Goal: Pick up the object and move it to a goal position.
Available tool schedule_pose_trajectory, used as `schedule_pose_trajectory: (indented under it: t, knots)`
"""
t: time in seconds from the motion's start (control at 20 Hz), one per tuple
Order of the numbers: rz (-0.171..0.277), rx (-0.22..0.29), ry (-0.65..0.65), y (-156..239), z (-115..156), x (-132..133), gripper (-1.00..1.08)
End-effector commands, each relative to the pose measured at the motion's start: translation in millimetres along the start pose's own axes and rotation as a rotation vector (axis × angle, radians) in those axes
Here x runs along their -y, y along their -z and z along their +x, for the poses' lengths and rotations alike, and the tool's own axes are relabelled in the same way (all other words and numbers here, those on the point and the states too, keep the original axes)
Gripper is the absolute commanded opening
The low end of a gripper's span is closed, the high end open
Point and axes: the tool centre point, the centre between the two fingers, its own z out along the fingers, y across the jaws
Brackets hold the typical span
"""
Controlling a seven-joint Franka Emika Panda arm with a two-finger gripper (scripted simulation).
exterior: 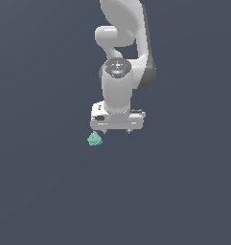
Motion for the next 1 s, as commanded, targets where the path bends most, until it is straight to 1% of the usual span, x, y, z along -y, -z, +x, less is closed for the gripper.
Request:
schedule_pose_trajectory:
  t: [0.0,0.5,0.95]
  knots:
    - [0.0,0.0,0.0,0.0,0.0,0.0,1.0]
    - [-0.006,-0.025,0.049,18.3,7.8,2.2,1.0]
    - [-0.006,-0.023,0.072,13.6,6.2,-3.5,1.0]
